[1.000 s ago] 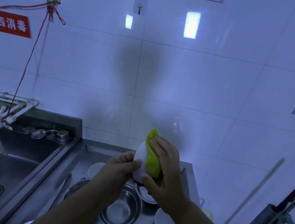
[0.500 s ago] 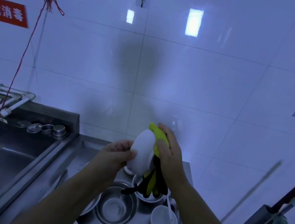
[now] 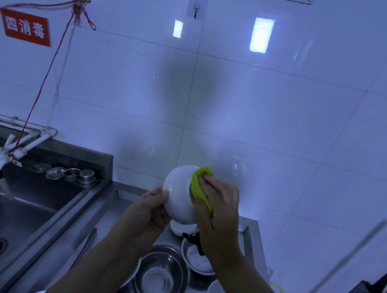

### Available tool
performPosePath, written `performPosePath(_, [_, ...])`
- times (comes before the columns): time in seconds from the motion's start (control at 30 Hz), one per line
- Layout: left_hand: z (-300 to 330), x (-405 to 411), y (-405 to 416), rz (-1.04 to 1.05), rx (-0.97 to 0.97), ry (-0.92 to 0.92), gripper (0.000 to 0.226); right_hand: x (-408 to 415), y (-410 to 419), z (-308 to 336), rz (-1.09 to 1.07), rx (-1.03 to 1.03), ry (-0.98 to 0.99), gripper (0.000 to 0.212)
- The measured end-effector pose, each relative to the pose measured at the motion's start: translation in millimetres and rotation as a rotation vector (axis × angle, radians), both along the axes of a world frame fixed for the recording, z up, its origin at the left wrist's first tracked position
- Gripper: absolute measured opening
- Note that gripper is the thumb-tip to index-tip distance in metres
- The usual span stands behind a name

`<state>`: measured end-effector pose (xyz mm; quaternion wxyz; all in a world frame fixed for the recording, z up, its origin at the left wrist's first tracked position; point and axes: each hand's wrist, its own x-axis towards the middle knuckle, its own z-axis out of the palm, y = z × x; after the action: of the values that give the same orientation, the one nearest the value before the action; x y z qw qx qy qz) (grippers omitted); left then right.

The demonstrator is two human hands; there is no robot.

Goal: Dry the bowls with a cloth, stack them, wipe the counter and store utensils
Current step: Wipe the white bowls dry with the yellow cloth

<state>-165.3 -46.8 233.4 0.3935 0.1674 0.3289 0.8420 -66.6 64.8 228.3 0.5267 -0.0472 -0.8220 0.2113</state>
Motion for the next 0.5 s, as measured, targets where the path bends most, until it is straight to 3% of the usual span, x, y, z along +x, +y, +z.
performPosePath(0.13, [0, -10, -4, 0.019, -0.014, -0.032, 0.024, 9, 10, -11, 0.067, 0.169, -0.066, 0.031])
performPosePath(0.23, [-6, -6, -6, -0.019, -0.061, -0.032, 0.024, 13, 23, -8, -0.007, 0.210, -0.107, 0.031])
performPosePath(0.5, [1, -2, -2, 0.019, -0.136, 0.058, 0.016, 3, 4, -22, 0.016, -0.022, -0.065, 0.041])
